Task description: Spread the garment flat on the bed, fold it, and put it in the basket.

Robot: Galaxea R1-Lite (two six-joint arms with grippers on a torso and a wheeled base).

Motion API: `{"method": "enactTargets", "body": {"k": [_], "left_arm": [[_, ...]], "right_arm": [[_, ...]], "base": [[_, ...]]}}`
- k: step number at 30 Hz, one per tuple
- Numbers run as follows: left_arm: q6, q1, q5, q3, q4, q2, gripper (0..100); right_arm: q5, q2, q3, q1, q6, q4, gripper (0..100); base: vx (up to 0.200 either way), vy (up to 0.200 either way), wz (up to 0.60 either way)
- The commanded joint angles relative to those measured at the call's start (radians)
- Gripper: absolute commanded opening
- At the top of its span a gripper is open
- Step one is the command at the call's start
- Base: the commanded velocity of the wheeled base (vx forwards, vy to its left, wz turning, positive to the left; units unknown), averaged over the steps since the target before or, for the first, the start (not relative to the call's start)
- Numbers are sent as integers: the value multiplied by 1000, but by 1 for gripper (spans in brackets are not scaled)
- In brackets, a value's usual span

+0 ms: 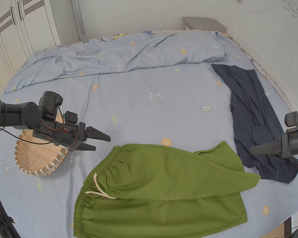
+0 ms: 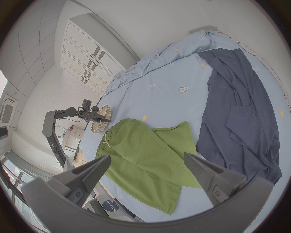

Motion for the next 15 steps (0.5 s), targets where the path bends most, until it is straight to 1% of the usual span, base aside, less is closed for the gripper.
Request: {"method": "enactTargets", "body": {"k": [1,2,3,4,6,7,15], "left_arm": [[-64,-30,9,-16,-57,89,100],[-99,-50,41,-11,-93,91,100],[-115,-59,74,-7,-112,92,100],[-128,-72,124,-2,-129,95,100],[-144,-90,190,-5,-138,104,100],[-148,-96,210,-5,-139,106,100],[-151,-102,212,-17,-143,140,100]], "right_arm": [[1,8,4,13,0,-4,100],[1,10,4,13,0,-4,100],[1,11,4,13,0,-4,100],[1,13,4,13,0,-4,100],[1,13,5,13,0,-4,100],[1,13,5,13,0,-4,100],[1,14,7,13,0,-4,100]], "base": [[0,0,0],[0,0,0],[0,0,0],[0,0,0],[0,0,0],[0,0,0],[0,0,0]]}}
